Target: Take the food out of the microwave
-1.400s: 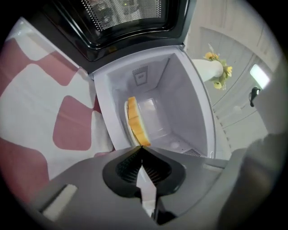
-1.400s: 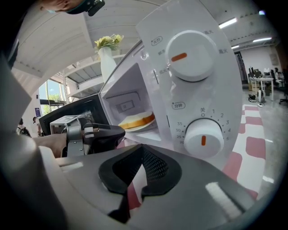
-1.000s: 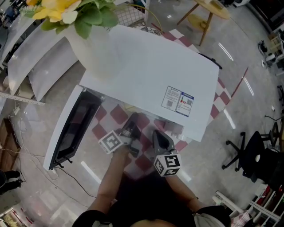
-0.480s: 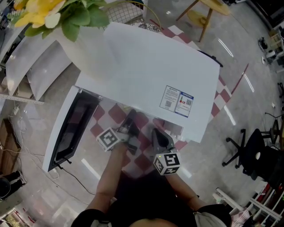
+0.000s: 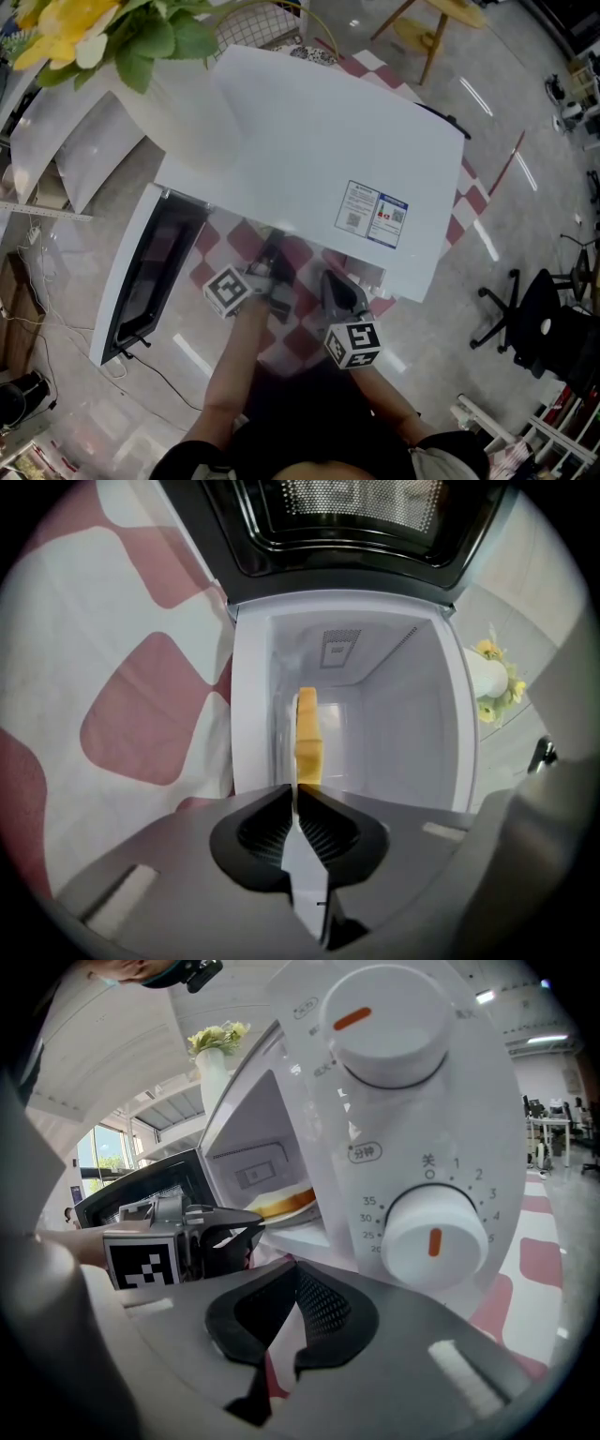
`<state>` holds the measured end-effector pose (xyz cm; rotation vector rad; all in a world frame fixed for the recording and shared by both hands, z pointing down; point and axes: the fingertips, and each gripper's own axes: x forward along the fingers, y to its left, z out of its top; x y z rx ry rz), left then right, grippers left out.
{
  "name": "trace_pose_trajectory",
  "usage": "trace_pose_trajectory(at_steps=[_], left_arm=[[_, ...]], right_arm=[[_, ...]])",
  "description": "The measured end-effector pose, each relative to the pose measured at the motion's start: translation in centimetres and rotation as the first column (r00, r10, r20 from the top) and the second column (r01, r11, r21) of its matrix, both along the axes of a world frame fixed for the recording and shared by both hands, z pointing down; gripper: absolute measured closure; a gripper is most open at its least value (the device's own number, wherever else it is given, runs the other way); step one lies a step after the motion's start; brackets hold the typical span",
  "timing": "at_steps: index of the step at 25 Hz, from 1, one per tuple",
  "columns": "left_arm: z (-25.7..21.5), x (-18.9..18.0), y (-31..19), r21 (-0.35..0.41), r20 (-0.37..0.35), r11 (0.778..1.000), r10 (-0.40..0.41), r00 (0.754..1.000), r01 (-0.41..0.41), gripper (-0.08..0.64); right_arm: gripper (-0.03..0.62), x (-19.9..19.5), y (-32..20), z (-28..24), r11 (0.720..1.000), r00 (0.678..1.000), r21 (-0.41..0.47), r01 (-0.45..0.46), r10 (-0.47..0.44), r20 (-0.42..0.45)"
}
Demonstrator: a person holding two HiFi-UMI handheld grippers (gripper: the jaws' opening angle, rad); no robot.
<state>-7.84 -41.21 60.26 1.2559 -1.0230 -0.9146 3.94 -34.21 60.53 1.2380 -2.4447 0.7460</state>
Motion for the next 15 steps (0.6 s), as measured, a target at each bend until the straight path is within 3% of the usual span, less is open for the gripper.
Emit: trace_pose_trajectory(at_steps=[15], left_arm=[[-0.08, -0.31, 0.86, -0.011, -0.012, 1.000, -0.004, 1.000, 0.004, 0.537]], right_arm=[[0.592, -0.23, 0.18, -0.08, 1.000, 1.000, 0.007, 0.008, -0.008, 0.002]])
